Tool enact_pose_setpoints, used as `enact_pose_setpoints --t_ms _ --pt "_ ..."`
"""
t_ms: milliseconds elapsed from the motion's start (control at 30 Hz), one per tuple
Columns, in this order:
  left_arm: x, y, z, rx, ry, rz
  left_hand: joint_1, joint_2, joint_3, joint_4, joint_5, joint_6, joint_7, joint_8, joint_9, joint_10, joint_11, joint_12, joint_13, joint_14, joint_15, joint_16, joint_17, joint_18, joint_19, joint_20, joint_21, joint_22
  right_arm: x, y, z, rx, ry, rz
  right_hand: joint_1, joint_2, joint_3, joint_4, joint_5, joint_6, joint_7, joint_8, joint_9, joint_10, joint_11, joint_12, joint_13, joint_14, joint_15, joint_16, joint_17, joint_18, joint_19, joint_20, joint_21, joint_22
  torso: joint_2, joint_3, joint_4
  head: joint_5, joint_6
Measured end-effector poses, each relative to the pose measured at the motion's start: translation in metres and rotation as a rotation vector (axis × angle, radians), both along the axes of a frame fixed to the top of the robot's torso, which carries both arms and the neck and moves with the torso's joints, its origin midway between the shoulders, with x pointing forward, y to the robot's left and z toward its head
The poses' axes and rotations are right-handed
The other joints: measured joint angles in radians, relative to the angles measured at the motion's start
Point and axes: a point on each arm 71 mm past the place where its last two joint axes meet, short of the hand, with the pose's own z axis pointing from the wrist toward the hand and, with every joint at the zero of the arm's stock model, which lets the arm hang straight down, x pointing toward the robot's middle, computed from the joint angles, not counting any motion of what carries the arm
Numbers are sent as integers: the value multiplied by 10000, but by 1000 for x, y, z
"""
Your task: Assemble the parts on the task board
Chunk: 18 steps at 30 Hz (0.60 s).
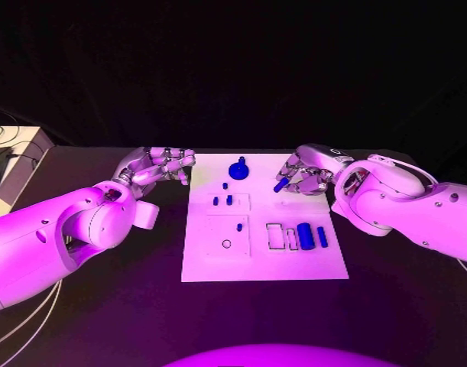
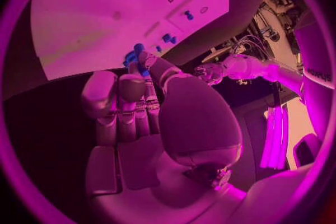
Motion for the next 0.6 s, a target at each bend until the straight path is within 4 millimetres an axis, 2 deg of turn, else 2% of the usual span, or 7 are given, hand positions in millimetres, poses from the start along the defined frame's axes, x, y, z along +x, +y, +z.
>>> enact_pose_setpoints --t_ms 133,333,600 --pt "0 0 0 -4 4 -5 0 0 0 0 0 0 0 0 0 0 0 0 0 0 0 0 0 0 0 0 0 1 -11 20 -2 222 123 516 0 0 0 0 -2 -1 1 -8 2 1 1 -1 2 0 0 45 -5 -4 -1 1 0 -1 5 5 1 56 4" --pt "0 -2 0 -15 12 -22 0 0 -1 57 0 0 0 0 0 0 0 0 0 0 0 0 11 0 -1 0 -37 26 -32 59 -16 201 213 1591 0 0 -2 -1 -7 -2 2 -40 92 1 0 -21 6 1 1 45 -11 -11 -2 2 -41 -2 5 5 4 174 -14" --pt "0 -2 -1 -19 19 -31 0 0 -1 57 0 0 0 0 0 0 0 0 0 0 0 0 10 0 0 0 -37 27 -51 94 -32 -113 -28 2599 0 0 13 -40 -40 -5 5 -26 153 0 -1 -29 7 1 1 45 -24 -21 -2 3 -45 -3 7 -7 18 355 -61"
